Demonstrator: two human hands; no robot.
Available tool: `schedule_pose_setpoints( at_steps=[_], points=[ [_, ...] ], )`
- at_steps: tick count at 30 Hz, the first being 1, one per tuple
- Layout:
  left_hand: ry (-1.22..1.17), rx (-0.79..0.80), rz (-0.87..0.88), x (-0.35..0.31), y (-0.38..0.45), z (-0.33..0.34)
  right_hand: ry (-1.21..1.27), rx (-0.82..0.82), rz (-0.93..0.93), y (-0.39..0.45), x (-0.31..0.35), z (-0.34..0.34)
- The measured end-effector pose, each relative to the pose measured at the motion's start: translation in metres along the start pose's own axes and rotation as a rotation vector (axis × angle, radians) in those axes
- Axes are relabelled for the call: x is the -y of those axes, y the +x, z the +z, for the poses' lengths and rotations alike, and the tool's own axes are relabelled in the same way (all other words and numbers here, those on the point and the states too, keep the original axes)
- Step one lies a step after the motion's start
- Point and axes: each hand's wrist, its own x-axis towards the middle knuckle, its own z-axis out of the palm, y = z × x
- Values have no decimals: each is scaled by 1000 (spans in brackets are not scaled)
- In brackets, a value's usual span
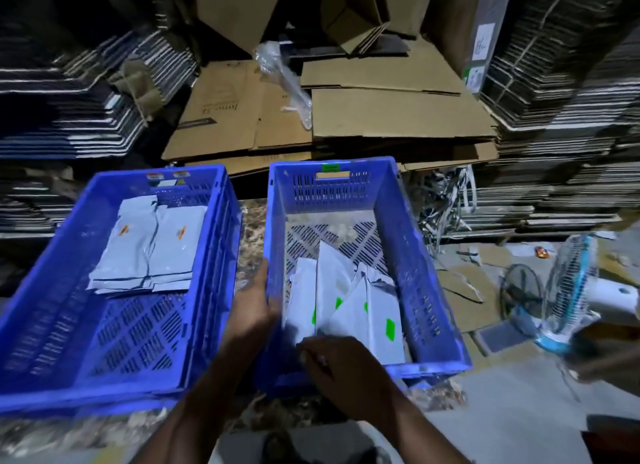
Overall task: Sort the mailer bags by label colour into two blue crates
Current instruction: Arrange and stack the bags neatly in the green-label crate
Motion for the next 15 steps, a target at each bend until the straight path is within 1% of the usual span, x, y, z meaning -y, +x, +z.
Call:
schedule_pose_setpoints(
  at_steps=[1, 2, 3, 4, 5, 6, 7, 9, 10, 11, 13, 14, 15],
  points=[
    [-9, 27, -14, 6, 1, -3, 96, 7, 48, 7, -3, -2],
    [28, 43, -5, 9, 2, -6, 135, -14, 111, 13, -7, -7],
    [37, 6, -10, 13, 3, -9, 112, -58, 180, 19, -18, -12],
    [83, -113, 69, 18, 5, -8, 40, -116, 247, 26, -28, -18],
    [110, -194, 172, 17, 6, -7, -42, -171, 322, 33, -38, -26],
    [131, -194, 296, 17, 7, -2, -116, -184, 407, 40, -46, -32],
    [106, -140, 342, 13, 9, 5, -179, -134, 507, 49, -53, -37],
    [-2, 33, 308, -3, 19, 18, -200, 64, 712, 68, -65, -39],
    [-61, 106, 276, -11, 26, 27, -153, 136, 787, 76, -68, -39],
    [-131, 170, 204, -14, 37, 36, -41, 162, 871, 83, -70, -37],
    [-147, 289, -138, -20, 58, 41, 192, 113, 992, 94, -74, -32],
    [-162, 315, -262, -17, 65, 45, 239, 88, 1020, 97, -75, -28],
    [-237, 345, -343, -15, 70, 45, 246, 68, 1038, 100, -76, -25]
  ],
)
